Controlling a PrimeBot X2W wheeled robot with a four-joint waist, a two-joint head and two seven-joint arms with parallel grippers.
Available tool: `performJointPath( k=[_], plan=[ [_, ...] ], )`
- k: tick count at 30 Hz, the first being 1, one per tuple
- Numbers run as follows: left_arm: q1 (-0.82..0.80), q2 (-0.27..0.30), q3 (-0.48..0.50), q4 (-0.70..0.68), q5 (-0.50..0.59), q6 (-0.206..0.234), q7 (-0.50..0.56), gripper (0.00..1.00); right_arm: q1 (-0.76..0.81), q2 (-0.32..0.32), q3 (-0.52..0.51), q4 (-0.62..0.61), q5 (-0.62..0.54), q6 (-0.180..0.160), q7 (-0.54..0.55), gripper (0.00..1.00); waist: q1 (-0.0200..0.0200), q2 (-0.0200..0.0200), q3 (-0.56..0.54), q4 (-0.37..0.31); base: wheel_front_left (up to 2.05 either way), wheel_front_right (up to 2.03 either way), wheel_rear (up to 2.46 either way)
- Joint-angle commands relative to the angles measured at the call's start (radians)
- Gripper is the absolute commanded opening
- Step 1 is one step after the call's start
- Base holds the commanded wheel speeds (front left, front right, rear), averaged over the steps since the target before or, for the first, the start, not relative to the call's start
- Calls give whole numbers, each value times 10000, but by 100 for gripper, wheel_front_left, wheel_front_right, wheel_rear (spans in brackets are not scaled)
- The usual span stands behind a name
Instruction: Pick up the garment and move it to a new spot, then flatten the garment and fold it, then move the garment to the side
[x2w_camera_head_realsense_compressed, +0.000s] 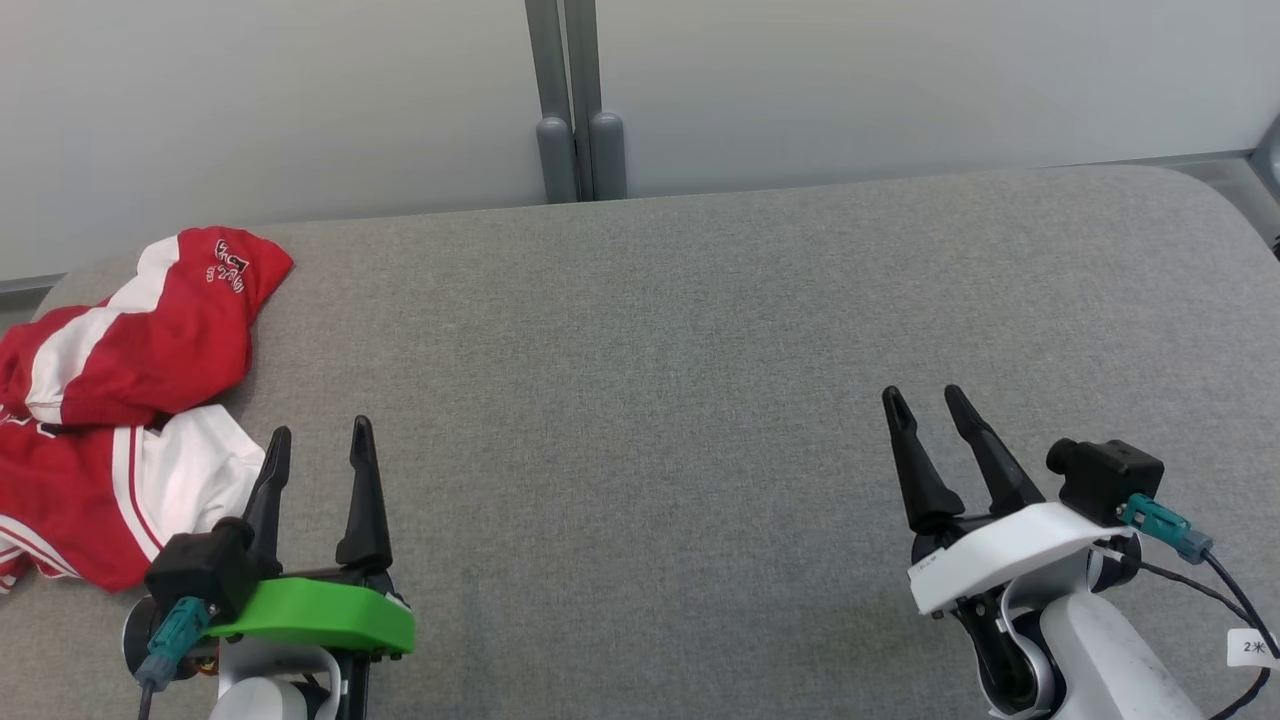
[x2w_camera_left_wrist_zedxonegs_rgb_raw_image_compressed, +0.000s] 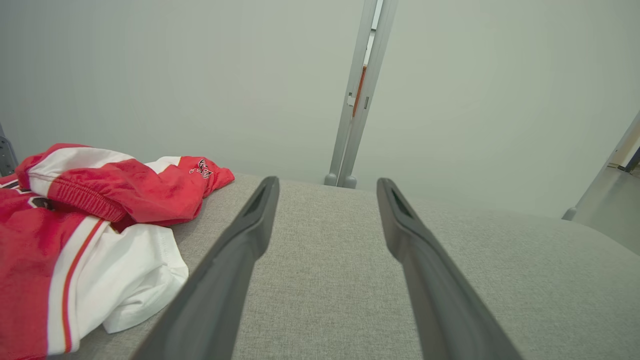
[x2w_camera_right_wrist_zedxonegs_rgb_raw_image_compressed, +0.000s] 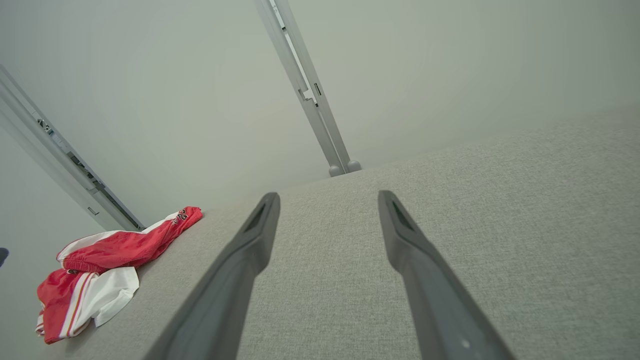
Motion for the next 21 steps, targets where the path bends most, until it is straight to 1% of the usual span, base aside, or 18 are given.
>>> performJointPath(
  k=[1,21],
  plan=[
    [-186,81,-12,-48,226,21,-84,100,-199,-70,59,0,-216,3,-82,100,-1,0,4,1,0,0,0],
    [-307,90,-196,-35,1655,118,-463,100,-405,-111,317,165,-1470,2,-467,100,-1,0,168,-36,0,0,0]
  ],
)
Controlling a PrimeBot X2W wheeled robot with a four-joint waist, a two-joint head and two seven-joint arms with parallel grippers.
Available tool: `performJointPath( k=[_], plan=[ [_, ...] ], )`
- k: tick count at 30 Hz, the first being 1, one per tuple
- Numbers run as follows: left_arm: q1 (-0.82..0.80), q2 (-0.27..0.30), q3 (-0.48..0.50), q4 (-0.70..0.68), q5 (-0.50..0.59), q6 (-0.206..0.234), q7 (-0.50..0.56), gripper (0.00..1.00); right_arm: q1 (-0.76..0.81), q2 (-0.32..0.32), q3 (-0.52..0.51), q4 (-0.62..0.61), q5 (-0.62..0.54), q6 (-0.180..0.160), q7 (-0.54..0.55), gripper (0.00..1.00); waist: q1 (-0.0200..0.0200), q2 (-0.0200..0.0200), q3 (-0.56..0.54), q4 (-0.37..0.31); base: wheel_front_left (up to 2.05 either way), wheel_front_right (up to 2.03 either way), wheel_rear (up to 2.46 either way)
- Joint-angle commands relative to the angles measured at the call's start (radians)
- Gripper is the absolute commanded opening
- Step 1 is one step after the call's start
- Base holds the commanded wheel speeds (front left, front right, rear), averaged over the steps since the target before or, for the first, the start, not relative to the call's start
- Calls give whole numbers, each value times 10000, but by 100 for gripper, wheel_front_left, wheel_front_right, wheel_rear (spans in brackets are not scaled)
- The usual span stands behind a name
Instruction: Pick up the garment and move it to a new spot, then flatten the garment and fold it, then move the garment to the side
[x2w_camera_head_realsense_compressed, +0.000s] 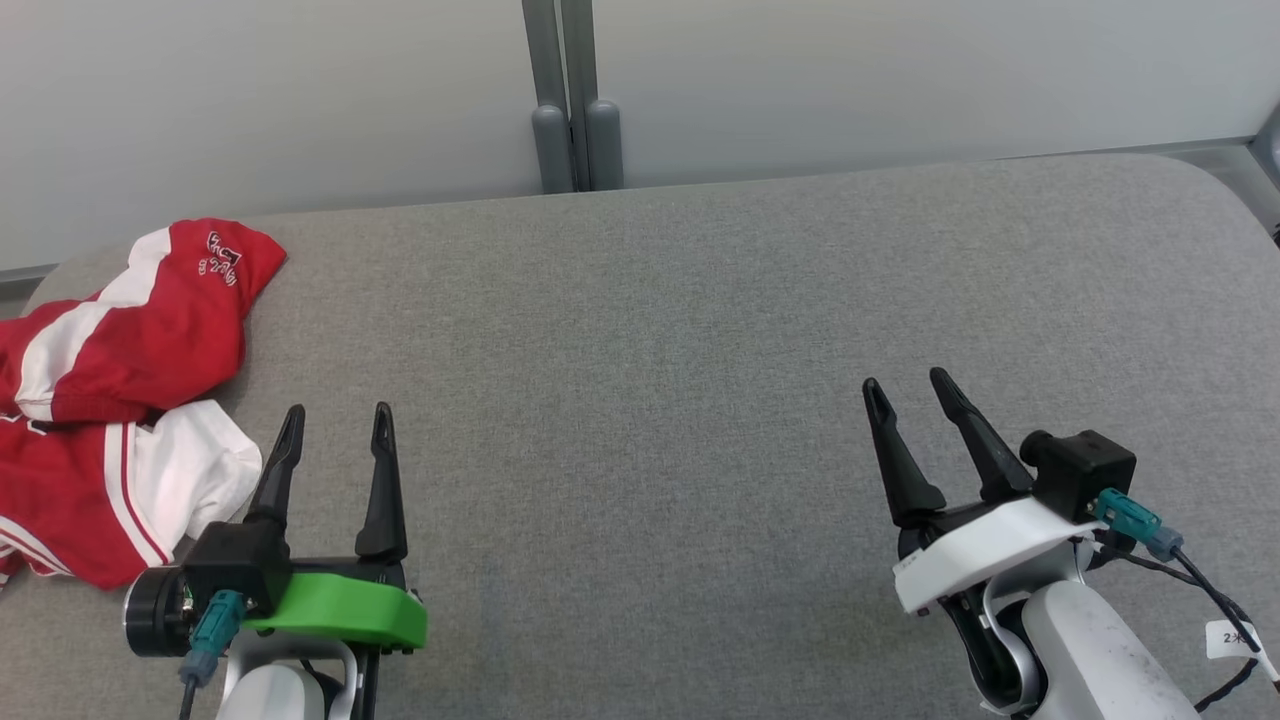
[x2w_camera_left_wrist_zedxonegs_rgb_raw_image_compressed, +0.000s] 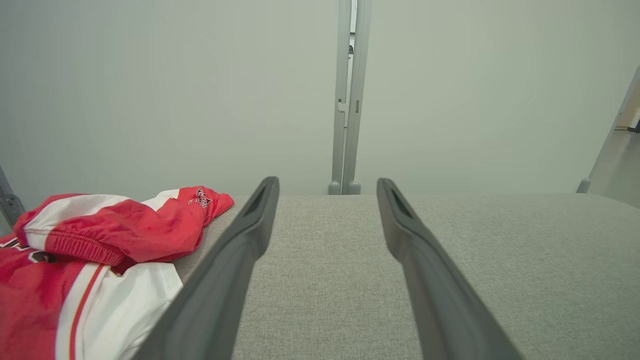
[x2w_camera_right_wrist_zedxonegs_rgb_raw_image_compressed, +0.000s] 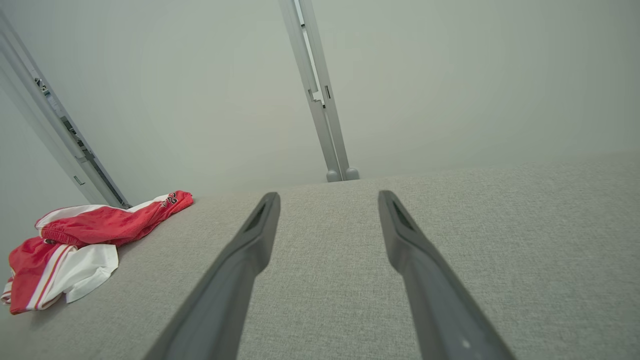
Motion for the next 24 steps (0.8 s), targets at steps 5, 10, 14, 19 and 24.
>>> performJointPath(
  k=[5,10,14,19,24],
  plan=[
    [-169,73,-45,-29,496,109,-147,100,-145,-53,105,23,-421,0,-160,100,0,0,49,4,0,0,0],
    [-189,76,-90,-26,799,150,-247,100,-195,-76,154,57,-681,0,-229,100,0,0,76,-1,0,0,0],
    [-195,75,-84,21,703,174,-201,100,-194,-9,-19,89,-696,0,-221,100,0,0,71,-4,0,0,0],
    [-202,75,-58,73,626,192,-201,100,-174,45,-138,101,-733,0,-221,100,0,0,65,-13,0,0,0],
    [-229,75,-53,122,564,180,-201,100,-164,75,-207,113,-768,0,-219,100,0,0,84,-7,0,0,0]
  ],
)
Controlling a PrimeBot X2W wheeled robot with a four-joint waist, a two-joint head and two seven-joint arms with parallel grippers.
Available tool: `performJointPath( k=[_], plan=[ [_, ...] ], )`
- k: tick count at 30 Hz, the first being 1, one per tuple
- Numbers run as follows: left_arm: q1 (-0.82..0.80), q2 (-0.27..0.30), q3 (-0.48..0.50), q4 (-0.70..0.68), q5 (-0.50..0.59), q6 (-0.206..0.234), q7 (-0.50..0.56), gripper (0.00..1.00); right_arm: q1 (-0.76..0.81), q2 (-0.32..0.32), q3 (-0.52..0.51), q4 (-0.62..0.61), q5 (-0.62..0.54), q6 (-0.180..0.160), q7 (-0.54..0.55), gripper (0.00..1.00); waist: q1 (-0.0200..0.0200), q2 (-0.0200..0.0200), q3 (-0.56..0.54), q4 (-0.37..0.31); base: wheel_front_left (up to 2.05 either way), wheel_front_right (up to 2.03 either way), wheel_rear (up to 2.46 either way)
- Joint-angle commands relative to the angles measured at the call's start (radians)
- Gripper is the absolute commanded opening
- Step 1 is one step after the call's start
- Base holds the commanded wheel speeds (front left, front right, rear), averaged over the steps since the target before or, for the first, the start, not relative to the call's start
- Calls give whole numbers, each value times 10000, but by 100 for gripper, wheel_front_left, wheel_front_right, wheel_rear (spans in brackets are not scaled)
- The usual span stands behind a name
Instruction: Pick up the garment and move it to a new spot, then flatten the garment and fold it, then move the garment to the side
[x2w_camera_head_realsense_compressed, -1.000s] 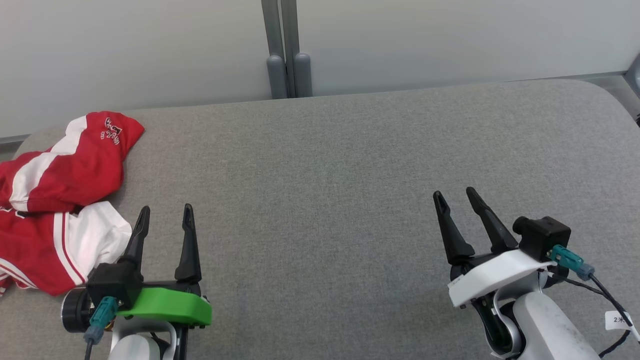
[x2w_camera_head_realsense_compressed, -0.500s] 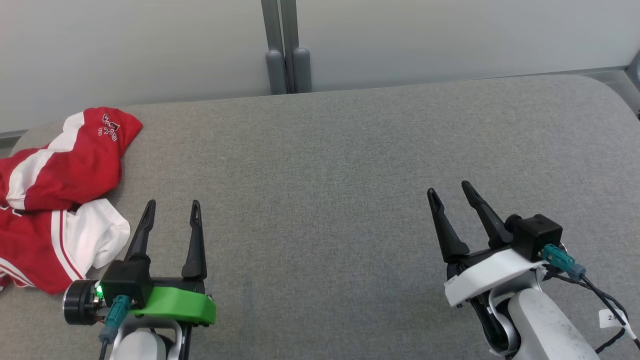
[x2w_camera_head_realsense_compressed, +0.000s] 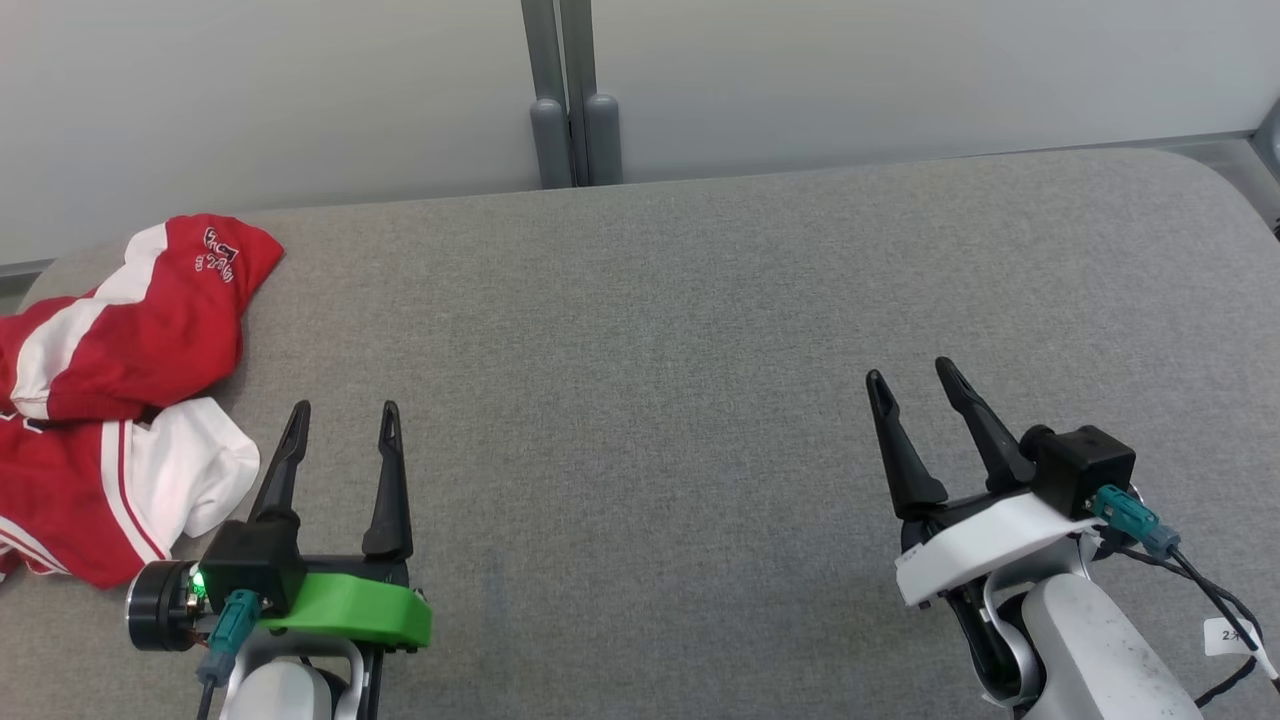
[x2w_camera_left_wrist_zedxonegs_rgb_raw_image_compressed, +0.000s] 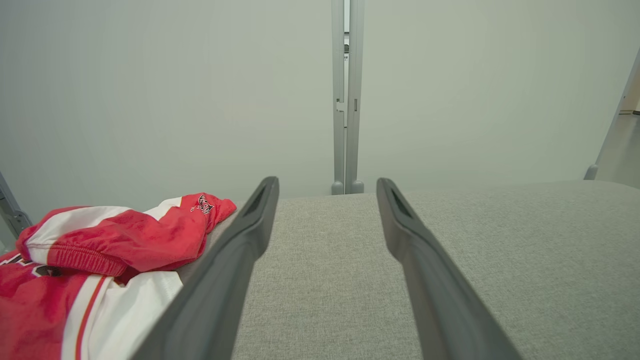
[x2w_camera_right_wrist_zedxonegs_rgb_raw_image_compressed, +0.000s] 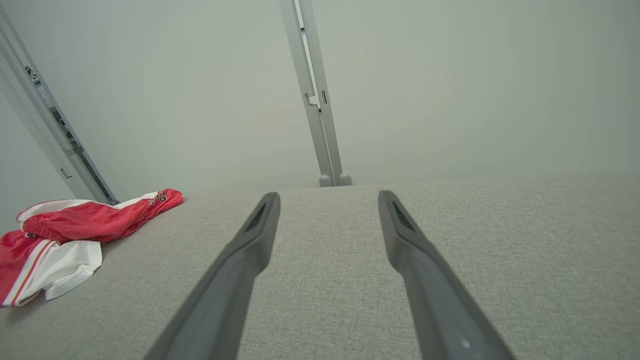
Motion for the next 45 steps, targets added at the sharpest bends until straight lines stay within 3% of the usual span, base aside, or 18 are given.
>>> performJointPath(
  k=[1,13,19,32,38,45],
  plan=[
    [-166,67,34,31,-10,56,-3,100,-57,-3,-26,20,-107,0,-48,100,-1,0,7,5,0,0,0],
    [-121,67,112,226,-274,161,-3,100,77,39,-100,-17,-68,0,-47,100,-1,0,46,198,0,0,0],
    [-238,64,247,391,-463,232,-3,100,130,26,-283,-186,12,0,-42,100,-1,0,138,917,0,0,0],
    [-103,63,524,529,-912,319,-3,100,141,31,-199,-364,99,0,-41,100,-1,0,332,3143,0,0,0],
    [-57,60,700,614,-1210,300,-3,100,47,-22,-138,-338,163,0,-41,100,-1,0,404,3626,0,0,0],
    [-53,58,705,674,-1284,297,-3,100,45,-54,6,-253,270,0,-41,100,-1,0,366,3733,0,0,0]
  ],
)
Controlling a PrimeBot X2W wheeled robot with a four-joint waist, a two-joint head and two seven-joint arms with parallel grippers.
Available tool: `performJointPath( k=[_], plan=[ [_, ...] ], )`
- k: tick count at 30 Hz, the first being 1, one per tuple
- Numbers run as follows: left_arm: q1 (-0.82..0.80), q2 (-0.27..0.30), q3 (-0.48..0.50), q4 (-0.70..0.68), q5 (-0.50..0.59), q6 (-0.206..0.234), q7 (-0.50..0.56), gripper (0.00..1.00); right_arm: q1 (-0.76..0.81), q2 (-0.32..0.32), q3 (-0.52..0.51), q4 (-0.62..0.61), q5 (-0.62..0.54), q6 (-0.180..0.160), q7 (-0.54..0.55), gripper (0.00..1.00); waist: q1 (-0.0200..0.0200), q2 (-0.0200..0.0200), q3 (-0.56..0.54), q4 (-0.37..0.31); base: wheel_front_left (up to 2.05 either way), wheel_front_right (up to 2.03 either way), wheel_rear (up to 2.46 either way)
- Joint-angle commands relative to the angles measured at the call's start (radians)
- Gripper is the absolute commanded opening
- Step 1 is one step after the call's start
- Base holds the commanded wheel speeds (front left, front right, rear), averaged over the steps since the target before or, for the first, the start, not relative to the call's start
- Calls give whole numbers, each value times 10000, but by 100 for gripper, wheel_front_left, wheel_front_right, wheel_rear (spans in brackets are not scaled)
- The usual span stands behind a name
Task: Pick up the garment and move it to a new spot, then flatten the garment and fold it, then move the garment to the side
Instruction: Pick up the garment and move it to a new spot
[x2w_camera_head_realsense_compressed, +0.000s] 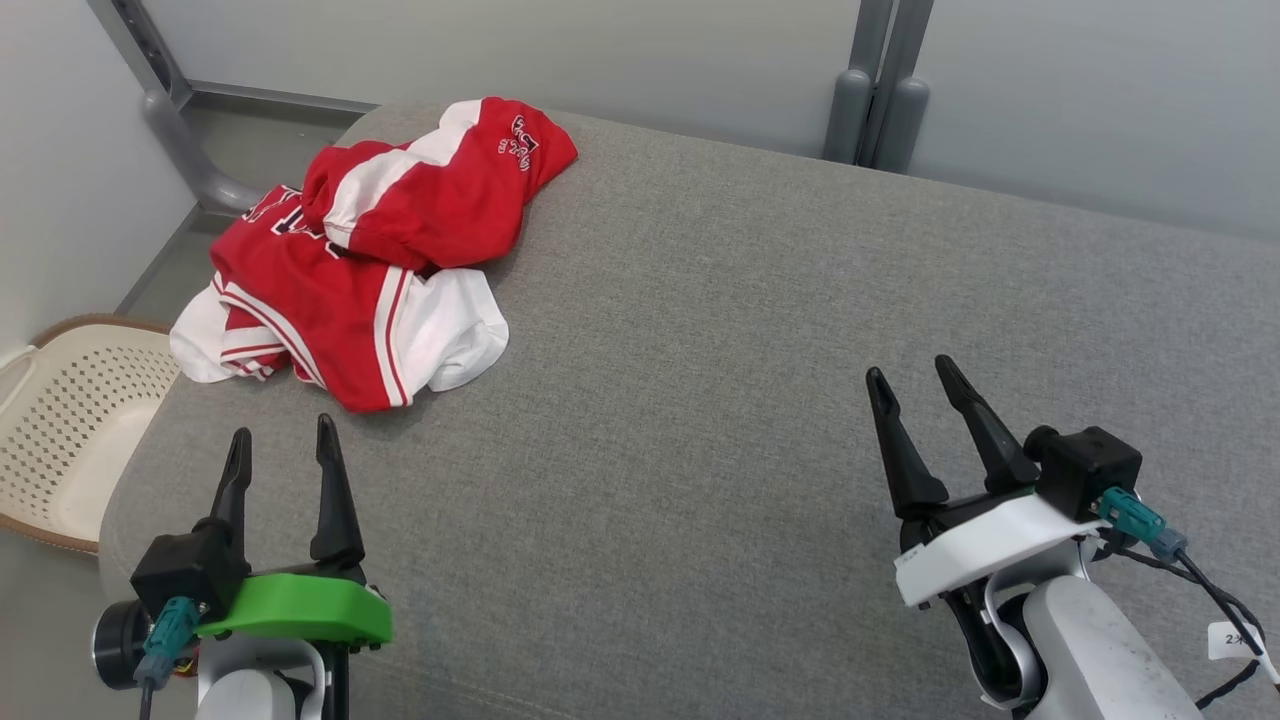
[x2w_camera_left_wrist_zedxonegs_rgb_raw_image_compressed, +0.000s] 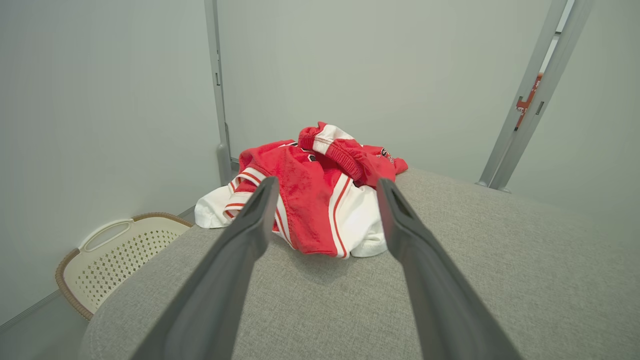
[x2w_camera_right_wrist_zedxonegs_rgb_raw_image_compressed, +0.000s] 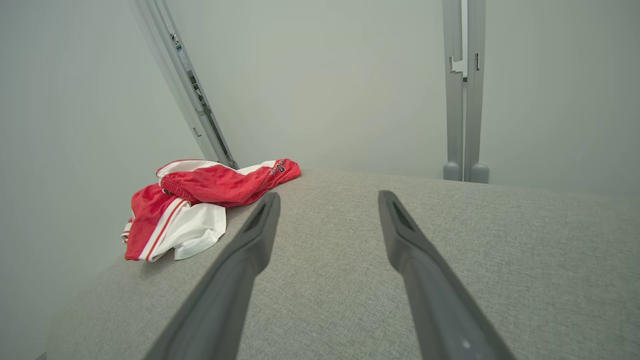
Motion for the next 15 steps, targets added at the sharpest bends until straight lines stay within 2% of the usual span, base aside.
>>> performJointPath(
  k=[1,4,7,15],
  plan=[
    [22,47,14,55,-55,-69,-3,100,-82,-90,37,7,75,0,-31,100,0,0,13,-22,0,0,0],
    [-176,48,-33,352,-378,-201,15,100,-156,-133,89,-48,98,0,-31,100,0,0,126,-96,0,0,0],
    [-661,178,48,606,-711,-389,571,100,-191,-218,164,-63,121,0,-31,100,0,0,254,-172,0,0,0],
    [-2636,1176,377,533,-1490,-540,3355,100,-311,-415,295,-128,199,0,-31,100,0,0,813,-785,0,0,0]
  ],
)
